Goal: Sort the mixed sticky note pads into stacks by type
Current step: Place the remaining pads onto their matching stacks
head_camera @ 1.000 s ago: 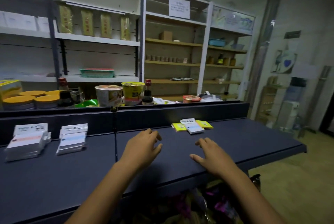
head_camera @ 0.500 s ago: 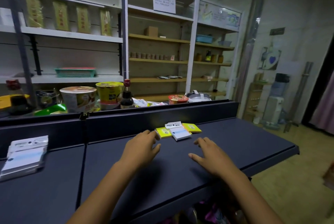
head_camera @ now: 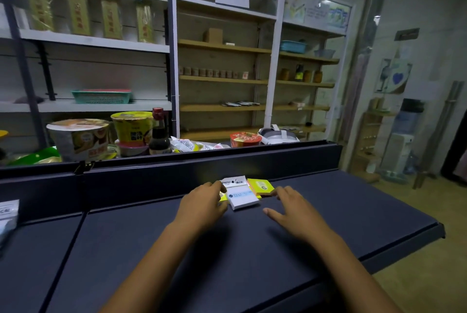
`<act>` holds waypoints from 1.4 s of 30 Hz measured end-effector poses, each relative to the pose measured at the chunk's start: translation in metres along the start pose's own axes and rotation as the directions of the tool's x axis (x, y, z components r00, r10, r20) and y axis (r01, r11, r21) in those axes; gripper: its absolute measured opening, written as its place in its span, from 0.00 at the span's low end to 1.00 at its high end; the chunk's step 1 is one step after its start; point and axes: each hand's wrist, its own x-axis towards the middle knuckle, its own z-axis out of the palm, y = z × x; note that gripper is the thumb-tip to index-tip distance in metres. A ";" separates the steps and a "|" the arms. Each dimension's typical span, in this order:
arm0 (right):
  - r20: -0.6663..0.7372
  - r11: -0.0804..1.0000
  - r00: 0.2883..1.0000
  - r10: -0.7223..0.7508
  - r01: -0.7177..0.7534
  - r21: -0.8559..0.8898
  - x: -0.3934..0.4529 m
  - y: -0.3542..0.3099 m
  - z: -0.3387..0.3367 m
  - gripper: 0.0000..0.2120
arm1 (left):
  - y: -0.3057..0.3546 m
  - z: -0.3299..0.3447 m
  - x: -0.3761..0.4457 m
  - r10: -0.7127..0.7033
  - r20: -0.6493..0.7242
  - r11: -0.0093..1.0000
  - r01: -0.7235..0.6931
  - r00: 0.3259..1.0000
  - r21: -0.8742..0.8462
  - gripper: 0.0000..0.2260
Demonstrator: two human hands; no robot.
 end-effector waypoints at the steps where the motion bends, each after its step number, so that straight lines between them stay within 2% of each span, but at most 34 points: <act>1: 0.005 1.000 1.000 -0.014 0.014 0.004 0.007 0.007 0.001 0.22 | 0.003 0.005 0.005 -0.022 0.005 1.000 0.022 1.000 0.009 0.14; 7: 0.023 0.990 0.992 -0.124 0.123 0.070 0.053 0.046 0.005 0.22 | 0.023 0.038 0.036 -0.219 0.037 0.974 0.216 0.975 0.066 0.19; 11: -0.005 0.976 0.985 -0.174 0.173 0.132 0.078 0.064 0.012 0.21 | 0.036 0.056 0.049 -0.358 -0.006 0.932 0.357 0.934 0.064 0.24; 18: -0.007 0.948 0.976 -0.219 0.214 0.234 0.105 0.081 0.032 0.18 | 0.029 0.072 0.052 -0.496 0.005 0.853 0.489 0.868 -0.183 0.24; 21: -0.012 0.932 0.975 -0.221 0.215 0.292 0.115 0.081 0.036 0.17 | 0.026 0.071 0.050 -0.501 -0.010 0.829 0.477 0.865 -0.290 0.22; 25: -0.043 0.899 0.973 -0.229 0.228 0.375 0.127 0.077 0.040 0.12 | 0.022 0.066 0.052 -0.519 0.001 0.675 0.411 0.855 -0.613 0.18; 30: -0.058 0.873 0.978 -0.202 0.207 0.443 0.129 0.084 0.047 0.09 | 0.020 0.062 0.054 -0.520 -0.092 0.644 0.319 0.849 -0.695 0.12; 34: -0.055 0.874 0.979 -0.195 0.199 0.443 0.131 0.093 0.049 0.10 | 0.026 0.052 0.054 -0.550 -0.103 0.472 0.206 0.829 -0.858 0.08; 37: -0.023 0.871 0.983 -0.181 0.172 0.460 0.131 0.095 0.049 0.16 | 0.032 0.043 0.050 -0.548 -0.117 0.375 0.118 0.829 -0.920 0.09; 42: 0.117 0.887 0.977 -0.179 0.109 0.449 0.126 0.097 0.054 0.35 | 0.033 0.040 0.048 -0.550 -0.128 0.355 0.092 0.825 -0.930 0.11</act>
